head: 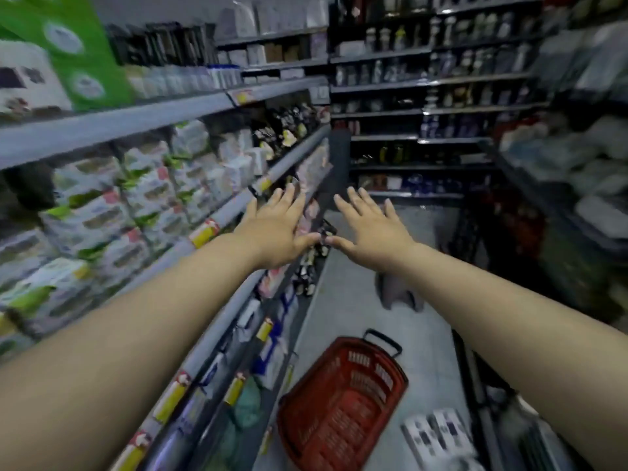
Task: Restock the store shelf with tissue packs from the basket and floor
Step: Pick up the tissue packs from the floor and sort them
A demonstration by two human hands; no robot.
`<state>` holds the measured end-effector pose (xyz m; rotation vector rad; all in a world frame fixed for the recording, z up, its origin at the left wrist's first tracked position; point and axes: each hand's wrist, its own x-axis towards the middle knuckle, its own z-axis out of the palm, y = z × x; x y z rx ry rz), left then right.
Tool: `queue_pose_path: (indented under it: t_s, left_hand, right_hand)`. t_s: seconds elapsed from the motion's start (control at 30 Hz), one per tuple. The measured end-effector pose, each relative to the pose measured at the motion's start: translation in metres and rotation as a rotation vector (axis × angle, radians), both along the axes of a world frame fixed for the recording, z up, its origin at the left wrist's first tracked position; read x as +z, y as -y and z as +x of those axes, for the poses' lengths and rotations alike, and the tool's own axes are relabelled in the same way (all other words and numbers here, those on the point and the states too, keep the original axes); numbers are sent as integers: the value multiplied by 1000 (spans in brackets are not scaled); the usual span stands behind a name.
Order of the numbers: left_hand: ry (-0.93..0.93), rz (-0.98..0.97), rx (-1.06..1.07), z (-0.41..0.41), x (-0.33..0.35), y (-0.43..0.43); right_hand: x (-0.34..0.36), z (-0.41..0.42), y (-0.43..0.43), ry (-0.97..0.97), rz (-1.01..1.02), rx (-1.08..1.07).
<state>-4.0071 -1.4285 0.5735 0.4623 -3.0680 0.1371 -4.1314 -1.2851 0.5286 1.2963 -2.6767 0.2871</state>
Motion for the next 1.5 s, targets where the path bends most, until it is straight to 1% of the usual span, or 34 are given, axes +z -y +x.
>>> queue_pose_path:
  t_s: [0.2, 0.4, 0.5, 0.6, 0.77, 0.93, 1.07, 1.2, 1.27, 1.33, 1.4, 1.5]
  left_hand:
    - [160, 31, -211, -54, -93, -65]
    - [340, 64, -460, -65, -189, -127]
    - [432, 80, -586, -57, -247, -155]
    - [539, 93, -690, -41, -311, -184]
    - [719, 112, -800, 0, -414, -241]
    - [855, 111, -892, 40, -524, -292]
    - [906, 88, -971, 60, -620, -324]
    - [956, 123, -962, 80, -721, -346]
    - [993, 202, -912, 94, -773, -354]
    - [1030, 316, -819, 109, -827, -359]
    - [1057, 404, -704, 123, -880, -359]
    - [1042, 481, -565, 137, -946, -357]
  right_hand:
    - [-95, -5, -104, 155, 62, -278]
    - [-196, 40, -180, 349, 121, -545]
    - [-249, 79, -212, 422, 148, -659]
    - [-305, 125, -244, 536, 157, -793]
    - [-397, 204, -293, 732, 156, -964]
    - [-498, 271, -330, 883, 138, -1080]
    - [-583, 310, -352, 989, 201, -1126]
    - [-676, 340, -361, 1051, 191, -1166]
    - [-726, 356, -363, 1089, 175, -1195]
    - [-778, 372, -364, 1123, 140, -1229]
    - [-827, 385, -365, 1165, 68, -1270]
    - [-890, 394, -365, 1237, -105, -1366]
